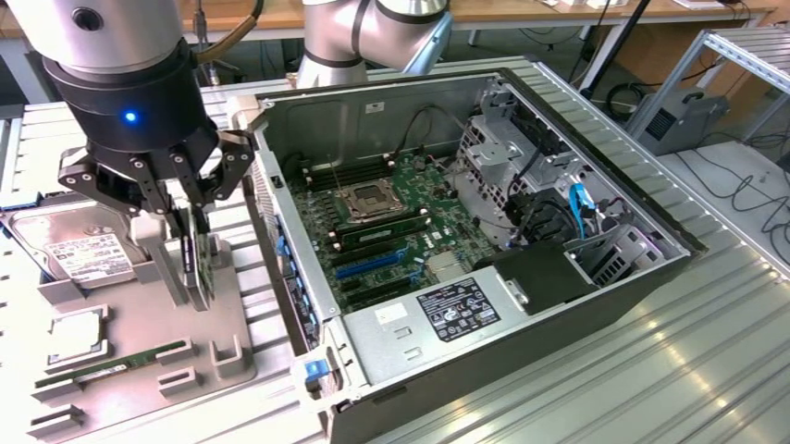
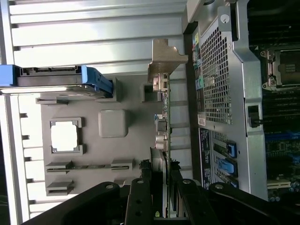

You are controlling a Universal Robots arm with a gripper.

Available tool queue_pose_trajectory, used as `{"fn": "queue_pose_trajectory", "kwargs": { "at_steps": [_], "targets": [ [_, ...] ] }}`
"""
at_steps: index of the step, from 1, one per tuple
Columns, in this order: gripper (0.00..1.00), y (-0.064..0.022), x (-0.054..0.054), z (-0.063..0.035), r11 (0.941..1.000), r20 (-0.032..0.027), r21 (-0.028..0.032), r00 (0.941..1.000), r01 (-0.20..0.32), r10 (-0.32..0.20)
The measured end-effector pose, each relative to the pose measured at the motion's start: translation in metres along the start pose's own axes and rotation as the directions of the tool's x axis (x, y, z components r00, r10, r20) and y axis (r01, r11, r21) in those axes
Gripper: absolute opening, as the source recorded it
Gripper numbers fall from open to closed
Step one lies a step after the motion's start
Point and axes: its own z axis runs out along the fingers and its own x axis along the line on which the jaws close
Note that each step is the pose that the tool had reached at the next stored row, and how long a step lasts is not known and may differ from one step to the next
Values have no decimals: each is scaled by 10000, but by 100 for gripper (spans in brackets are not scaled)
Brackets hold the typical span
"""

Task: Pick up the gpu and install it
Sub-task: 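Pick up the gpu and move the gpu toward the slot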

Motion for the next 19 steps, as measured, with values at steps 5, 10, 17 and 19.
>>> {"fn": "queue_pose_trajectory", "kwargs": {
  "at_steps": [5,10,17,19],
  "targets": [
    [26,1,-1,-24,10000,1,-1,10000,0,0],
    [26,2,-1,-38,10000,1,0,10000,0,0],
    [26,2,-1,-55,10000,1,-1,10000,0,0],
    [26,3,-2,-60,10000,1,-1,10000,0,0]
  ]
}}
